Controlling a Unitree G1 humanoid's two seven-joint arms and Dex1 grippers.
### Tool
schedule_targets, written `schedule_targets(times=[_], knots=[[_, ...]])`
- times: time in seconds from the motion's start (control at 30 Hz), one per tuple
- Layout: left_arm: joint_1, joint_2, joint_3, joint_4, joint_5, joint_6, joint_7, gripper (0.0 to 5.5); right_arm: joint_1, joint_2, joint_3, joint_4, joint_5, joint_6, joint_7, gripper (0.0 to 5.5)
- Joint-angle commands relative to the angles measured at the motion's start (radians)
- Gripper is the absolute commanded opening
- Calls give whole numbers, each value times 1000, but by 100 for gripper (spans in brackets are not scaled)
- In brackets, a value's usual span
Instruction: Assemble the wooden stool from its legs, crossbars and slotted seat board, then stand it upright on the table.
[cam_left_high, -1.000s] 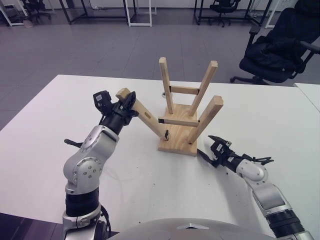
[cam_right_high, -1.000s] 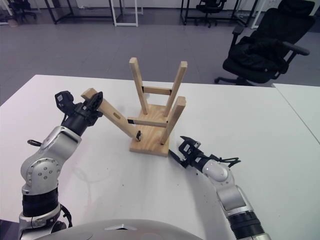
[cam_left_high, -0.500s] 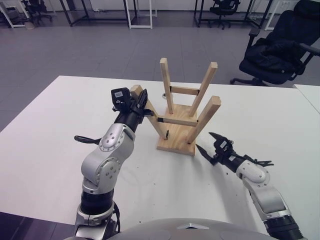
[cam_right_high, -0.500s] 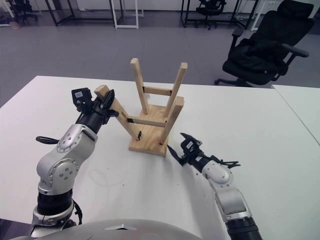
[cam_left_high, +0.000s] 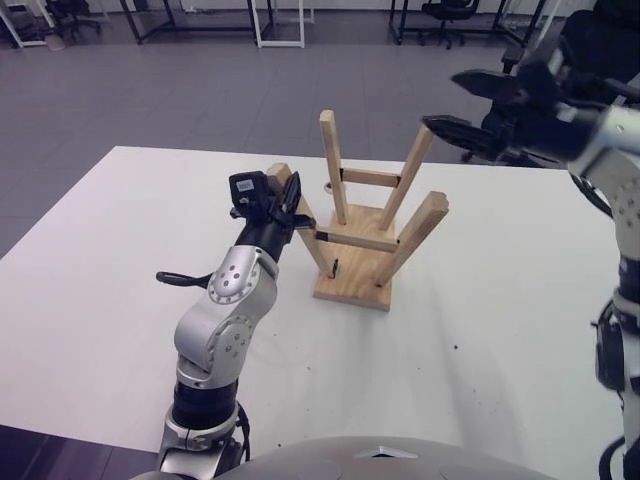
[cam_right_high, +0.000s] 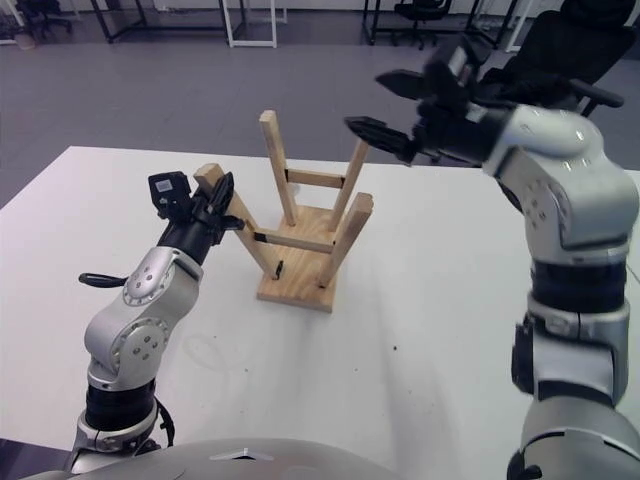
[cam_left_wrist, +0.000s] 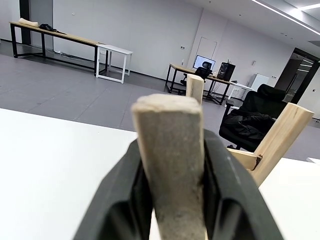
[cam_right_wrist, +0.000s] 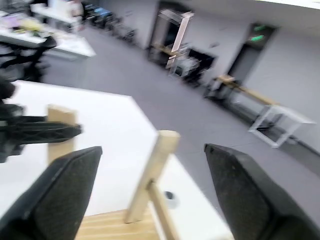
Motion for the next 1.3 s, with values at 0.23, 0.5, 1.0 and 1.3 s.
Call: schedule_targets(times=[0.23, 0.5, 1.0, 1.3], knots=[[130, -32, -80, 103, 175, 78, 46, 103, -448, 248, 678, 541, -364, -68, 630, 381], [168, -106, -90, 73, 247, 67, 39, 103, -421, 313, 712, 603, -449, -100, 620, 271], [146, -89, -132, 67, 321, 84, -34, 103, -457, 289, 591, 692, -443, -176, 642, 188], [128, -21, -232, 82, 420, 96, -80, 105, -236, 104, -24, 261, -290, -25, 246, 188]])
